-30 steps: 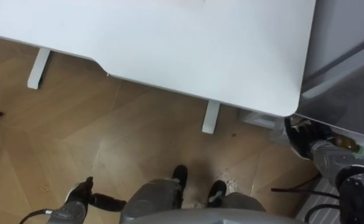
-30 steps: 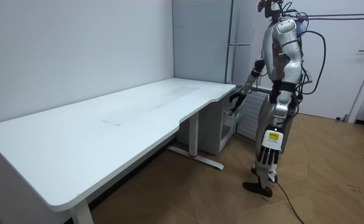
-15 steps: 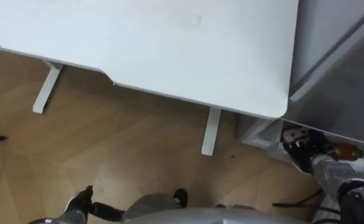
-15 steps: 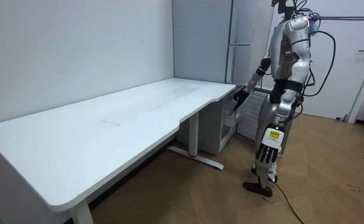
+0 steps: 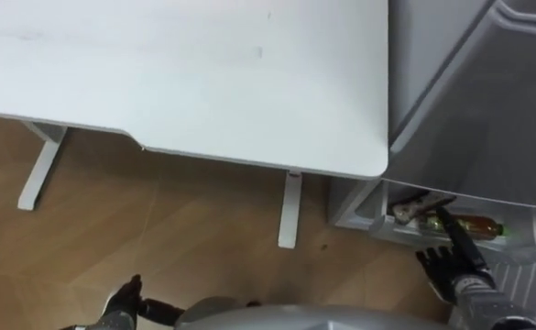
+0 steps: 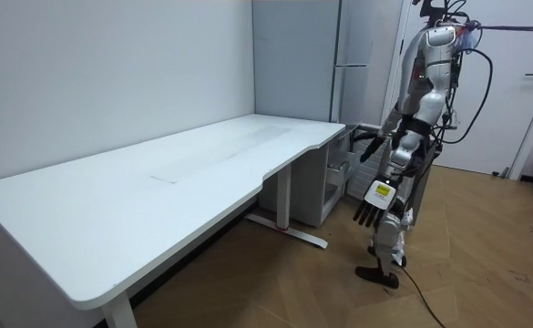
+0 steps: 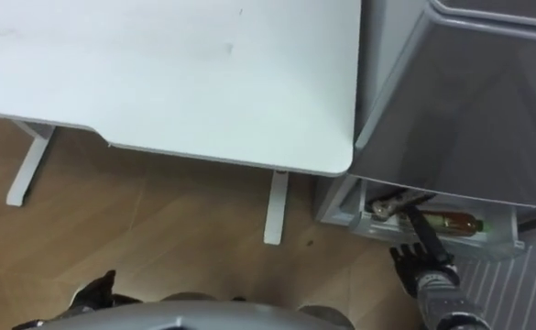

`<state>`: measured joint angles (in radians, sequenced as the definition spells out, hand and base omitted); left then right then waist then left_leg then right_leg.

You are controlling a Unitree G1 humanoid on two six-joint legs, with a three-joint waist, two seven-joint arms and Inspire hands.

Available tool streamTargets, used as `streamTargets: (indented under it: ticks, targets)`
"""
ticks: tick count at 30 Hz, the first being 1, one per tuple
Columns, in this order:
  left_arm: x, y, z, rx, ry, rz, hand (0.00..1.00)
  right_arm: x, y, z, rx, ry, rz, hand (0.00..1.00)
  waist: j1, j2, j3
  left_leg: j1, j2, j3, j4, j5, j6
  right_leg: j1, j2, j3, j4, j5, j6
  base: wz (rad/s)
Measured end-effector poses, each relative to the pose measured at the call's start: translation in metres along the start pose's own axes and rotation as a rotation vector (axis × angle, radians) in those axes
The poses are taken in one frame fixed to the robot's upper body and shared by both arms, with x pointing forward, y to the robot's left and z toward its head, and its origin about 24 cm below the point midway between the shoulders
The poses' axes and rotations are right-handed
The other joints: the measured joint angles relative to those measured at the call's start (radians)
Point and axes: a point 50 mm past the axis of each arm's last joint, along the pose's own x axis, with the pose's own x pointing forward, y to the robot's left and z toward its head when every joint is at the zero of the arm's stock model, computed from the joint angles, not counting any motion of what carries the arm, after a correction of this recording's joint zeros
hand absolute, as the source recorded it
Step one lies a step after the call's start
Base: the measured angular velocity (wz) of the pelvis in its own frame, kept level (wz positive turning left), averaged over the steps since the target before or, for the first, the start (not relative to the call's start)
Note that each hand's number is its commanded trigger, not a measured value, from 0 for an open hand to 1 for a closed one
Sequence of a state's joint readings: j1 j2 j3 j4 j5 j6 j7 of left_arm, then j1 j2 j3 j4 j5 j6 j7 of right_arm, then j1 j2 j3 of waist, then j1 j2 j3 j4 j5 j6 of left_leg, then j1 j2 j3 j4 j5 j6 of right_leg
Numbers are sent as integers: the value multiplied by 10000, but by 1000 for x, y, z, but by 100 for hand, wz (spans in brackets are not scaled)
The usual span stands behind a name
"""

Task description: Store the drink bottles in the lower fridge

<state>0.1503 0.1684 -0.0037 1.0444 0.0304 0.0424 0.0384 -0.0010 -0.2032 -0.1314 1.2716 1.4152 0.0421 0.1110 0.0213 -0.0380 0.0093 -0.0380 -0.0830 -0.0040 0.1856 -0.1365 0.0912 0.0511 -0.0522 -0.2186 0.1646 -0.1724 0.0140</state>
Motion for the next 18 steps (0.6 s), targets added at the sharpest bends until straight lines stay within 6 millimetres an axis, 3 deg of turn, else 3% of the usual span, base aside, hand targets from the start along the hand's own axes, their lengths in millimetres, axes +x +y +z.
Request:
streamTargets:
  ticks: [7,10,18]
  targets:
    - [0,-1,0,-149,-188,32,0,-7,-28,-12,-459,172,-715,0,-160,28,-47,238,129,502,-105,-139,-11,17,113,546,-111,27,-28,-24]
    - [1,0,-2,-213,-99,65,0,-8,-31,-15,-853,325,-835,0,-177,87,-15,302,190,613,-159,-219,-38,16,174,745,-109,77,-64,-26]
    - [1,-1,-2,-182,-38,-197,0,-9,-35,-17,-1801,516,-978,0,-562,284,-57,307,212,682,-159,-346,-39,31,199,799,-112,78,-64,-4]
